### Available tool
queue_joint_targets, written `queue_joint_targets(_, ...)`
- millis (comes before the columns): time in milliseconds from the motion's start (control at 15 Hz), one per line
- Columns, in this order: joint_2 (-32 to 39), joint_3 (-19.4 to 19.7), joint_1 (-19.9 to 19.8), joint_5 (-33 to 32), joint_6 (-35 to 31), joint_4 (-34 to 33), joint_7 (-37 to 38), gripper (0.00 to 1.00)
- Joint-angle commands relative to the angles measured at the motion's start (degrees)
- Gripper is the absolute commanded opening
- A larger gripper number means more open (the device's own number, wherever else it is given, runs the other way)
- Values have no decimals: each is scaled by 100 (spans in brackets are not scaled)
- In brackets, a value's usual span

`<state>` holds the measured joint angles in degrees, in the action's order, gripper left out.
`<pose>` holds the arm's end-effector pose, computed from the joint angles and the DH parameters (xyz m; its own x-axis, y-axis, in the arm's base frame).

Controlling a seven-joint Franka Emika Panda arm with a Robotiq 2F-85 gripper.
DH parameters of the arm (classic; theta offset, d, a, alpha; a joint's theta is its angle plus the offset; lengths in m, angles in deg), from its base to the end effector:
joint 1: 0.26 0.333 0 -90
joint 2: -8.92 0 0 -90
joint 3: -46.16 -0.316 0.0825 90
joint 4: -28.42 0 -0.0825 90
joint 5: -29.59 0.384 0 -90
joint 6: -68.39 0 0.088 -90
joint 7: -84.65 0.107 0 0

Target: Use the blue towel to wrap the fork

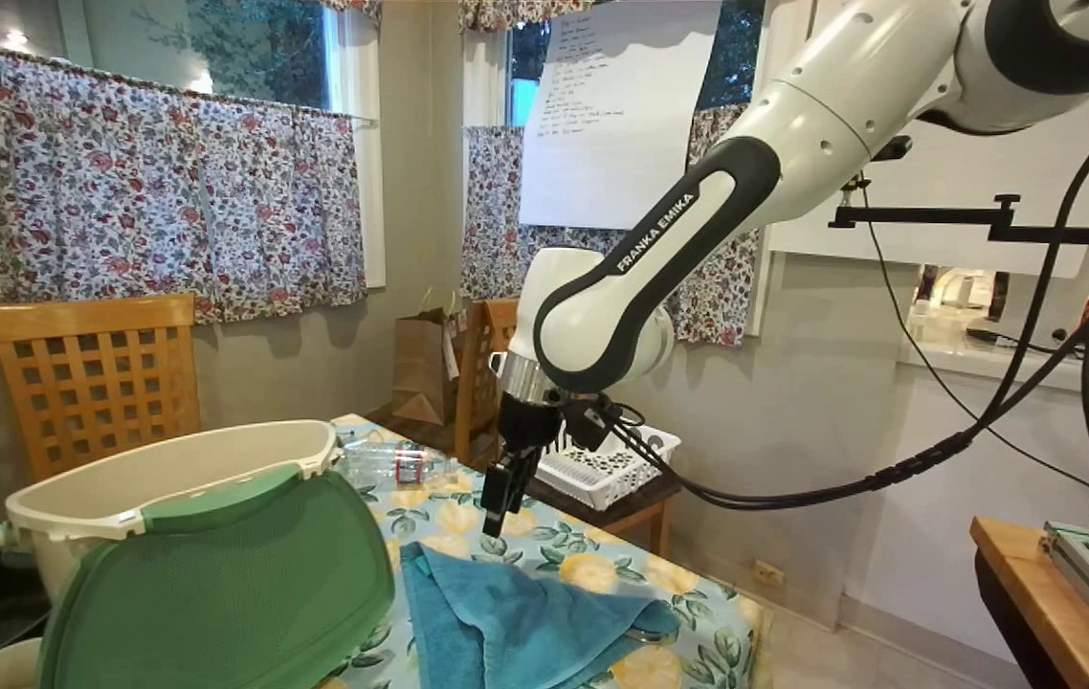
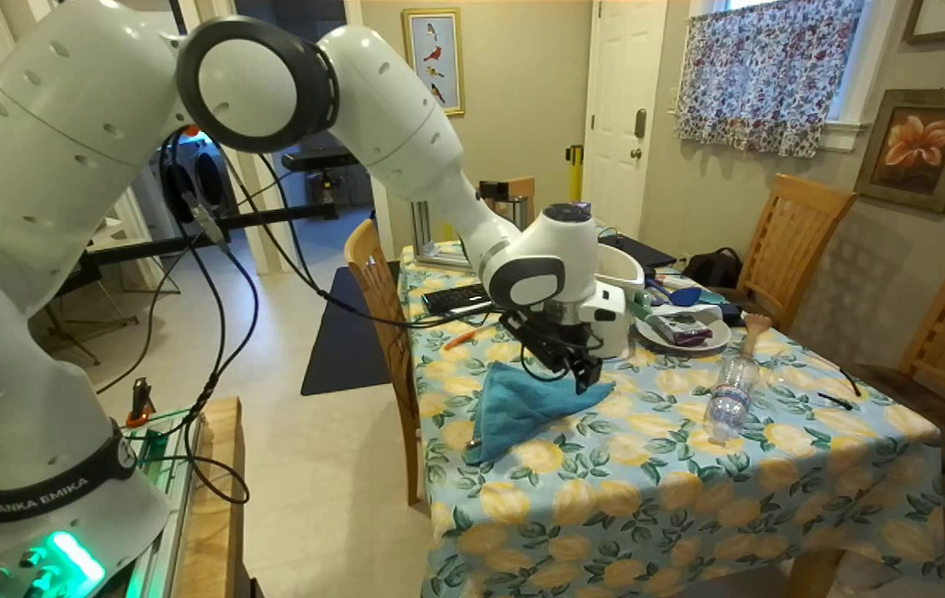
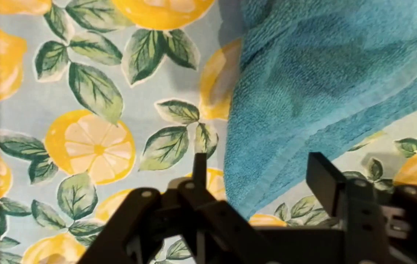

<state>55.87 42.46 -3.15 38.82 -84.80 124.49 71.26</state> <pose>0.6895 -0.0002 0.1420 0.9785 0.0741 0.1924 0.0949 -0.9903 -0.1013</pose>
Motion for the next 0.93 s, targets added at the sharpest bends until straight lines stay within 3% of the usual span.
queue_joint_targets(0,167,-3,-60,-261,-457,-67,97,99)
queue_joint_targets(533,698,-28,-87,-396,-1127,-497,135,100)
queue_joint_targets(867,1094,-69,-109,-483,-1119,-1049,132,100)
